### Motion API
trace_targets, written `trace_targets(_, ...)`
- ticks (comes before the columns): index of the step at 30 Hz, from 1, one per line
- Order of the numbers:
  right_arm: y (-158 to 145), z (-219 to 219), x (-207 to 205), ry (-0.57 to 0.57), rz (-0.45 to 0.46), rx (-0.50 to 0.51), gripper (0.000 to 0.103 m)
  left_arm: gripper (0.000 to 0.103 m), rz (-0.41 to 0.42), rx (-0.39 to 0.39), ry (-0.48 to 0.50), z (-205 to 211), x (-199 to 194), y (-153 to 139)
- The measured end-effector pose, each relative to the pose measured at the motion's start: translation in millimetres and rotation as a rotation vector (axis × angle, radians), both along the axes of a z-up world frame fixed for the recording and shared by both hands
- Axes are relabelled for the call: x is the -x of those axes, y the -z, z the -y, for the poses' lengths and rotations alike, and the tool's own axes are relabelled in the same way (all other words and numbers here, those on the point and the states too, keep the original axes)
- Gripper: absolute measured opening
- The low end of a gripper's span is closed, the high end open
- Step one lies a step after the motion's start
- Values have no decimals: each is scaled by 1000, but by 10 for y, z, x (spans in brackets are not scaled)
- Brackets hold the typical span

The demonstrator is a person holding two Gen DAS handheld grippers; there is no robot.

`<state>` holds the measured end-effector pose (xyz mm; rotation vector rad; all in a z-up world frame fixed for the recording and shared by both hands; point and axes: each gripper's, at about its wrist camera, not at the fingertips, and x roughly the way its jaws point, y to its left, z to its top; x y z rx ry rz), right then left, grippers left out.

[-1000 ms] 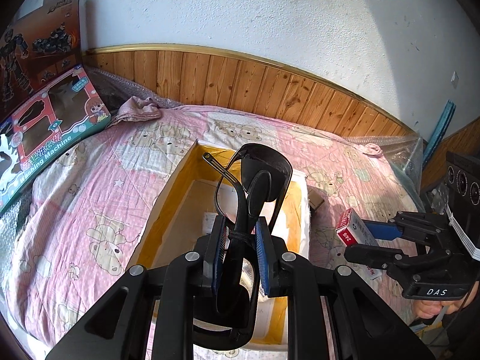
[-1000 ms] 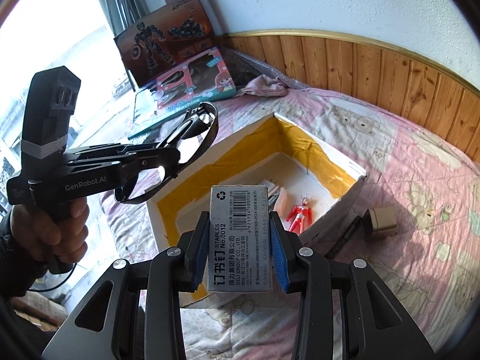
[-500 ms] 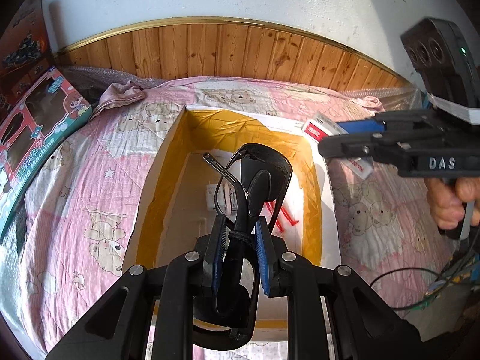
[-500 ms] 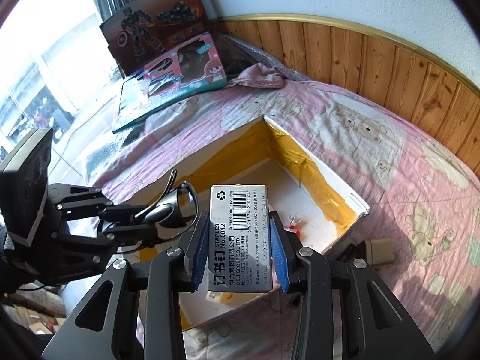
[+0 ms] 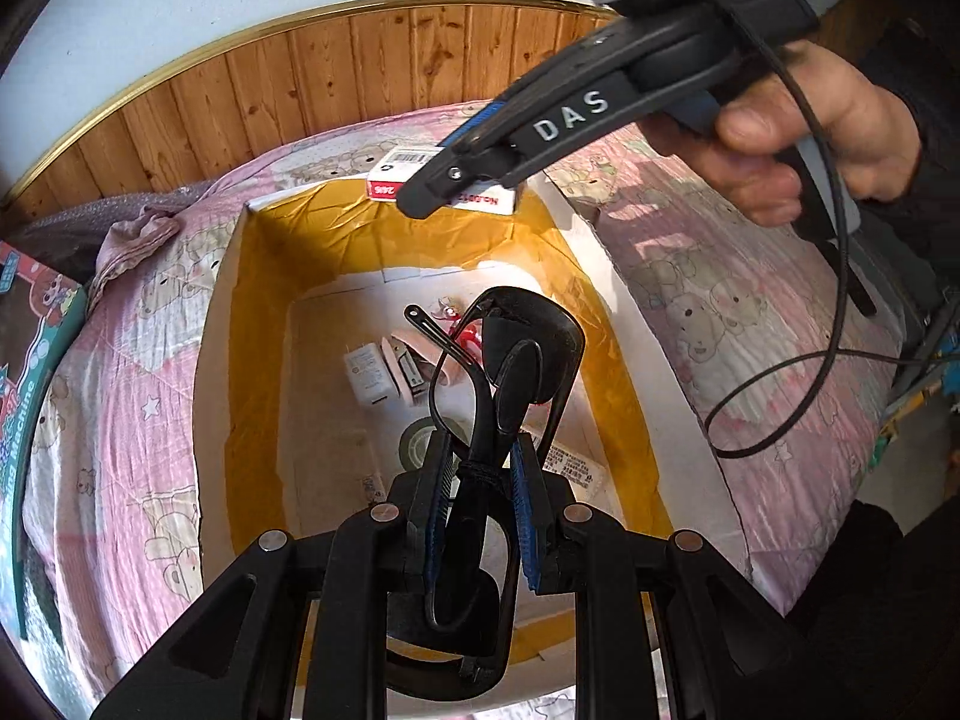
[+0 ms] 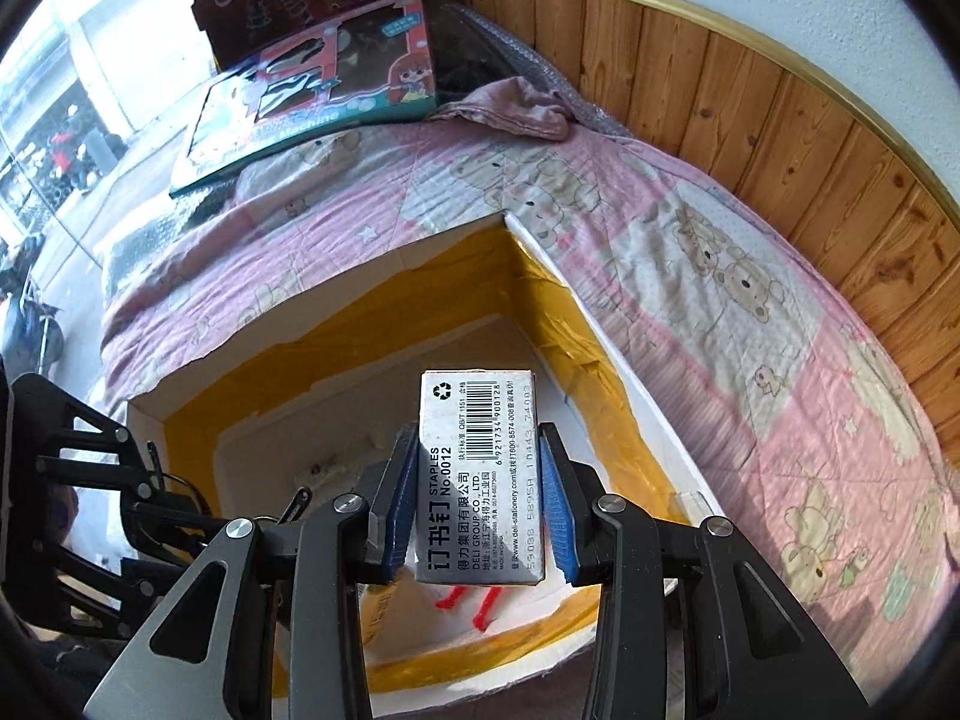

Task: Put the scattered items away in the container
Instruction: 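Lower the staples box with the right tool while the left tool lowers the sunglasses into the box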

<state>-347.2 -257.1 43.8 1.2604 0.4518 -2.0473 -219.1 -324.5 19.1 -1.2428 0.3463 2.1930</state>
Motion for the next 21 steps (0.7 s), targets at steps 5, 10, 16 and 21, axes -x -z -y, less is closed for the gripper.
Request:
trace_targets(5,129,167,114,-62,-18,-73,39,21,-3,33,84,-32,9,62)
trace_targets(10,339,355,213,-125,3,-152,39,20,10,46,170,-63,16,130)
trace_targets(16,578,531,296,-189,27,-228,39,20,23,75,244,-105,24,213)
trace_targets(21,744,616,373,-211,22,-285,39,20,41,102,300,-123,48,307)
